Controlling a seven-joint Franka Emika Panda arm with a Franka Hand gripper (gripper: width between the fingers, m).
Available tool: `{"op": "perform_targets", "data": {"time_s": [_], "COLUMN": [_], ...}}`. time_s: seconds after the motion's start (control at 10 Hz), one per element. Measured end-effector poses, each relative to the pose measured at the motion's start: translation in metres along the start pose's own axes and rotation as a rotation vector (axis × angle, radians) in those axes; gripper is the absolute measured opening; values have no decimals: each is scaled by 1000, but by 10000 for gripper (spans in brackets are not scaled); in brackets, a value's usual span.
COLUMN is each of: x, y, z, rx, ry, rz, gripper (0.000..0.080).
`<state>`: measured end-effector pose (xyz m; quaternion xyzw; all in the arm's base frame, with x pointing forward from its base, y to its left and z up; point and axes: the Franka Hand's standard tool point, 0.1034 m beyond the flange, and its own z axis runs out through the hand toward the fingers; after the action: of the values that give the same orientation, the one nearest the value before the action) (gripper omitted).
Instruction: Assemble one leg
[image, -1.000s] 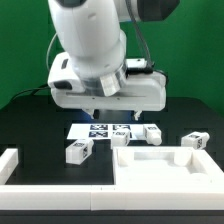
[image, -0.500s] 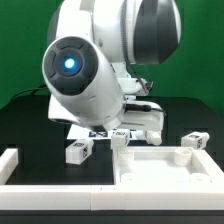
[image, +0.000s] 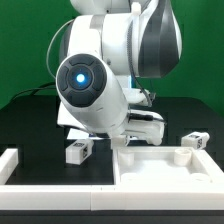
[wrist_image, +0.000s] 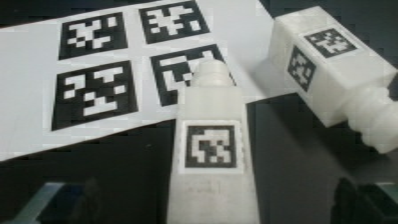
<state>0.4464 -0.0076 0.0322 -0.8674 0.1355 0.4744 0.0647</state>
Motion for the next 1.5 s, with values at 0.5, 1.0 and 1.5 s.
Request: {"op": "perform_targets", "data": {"time_s": [0.5, 1.0, 1.5], "x": [6, 7, -49], "y": [3, 3, -31], "z": [16, 16, -66], "rx": [-1, -2, -3], "ry": [9, 8, 118], "rz": [7, 8, -39], "gripper": [649, 281, 281]}}
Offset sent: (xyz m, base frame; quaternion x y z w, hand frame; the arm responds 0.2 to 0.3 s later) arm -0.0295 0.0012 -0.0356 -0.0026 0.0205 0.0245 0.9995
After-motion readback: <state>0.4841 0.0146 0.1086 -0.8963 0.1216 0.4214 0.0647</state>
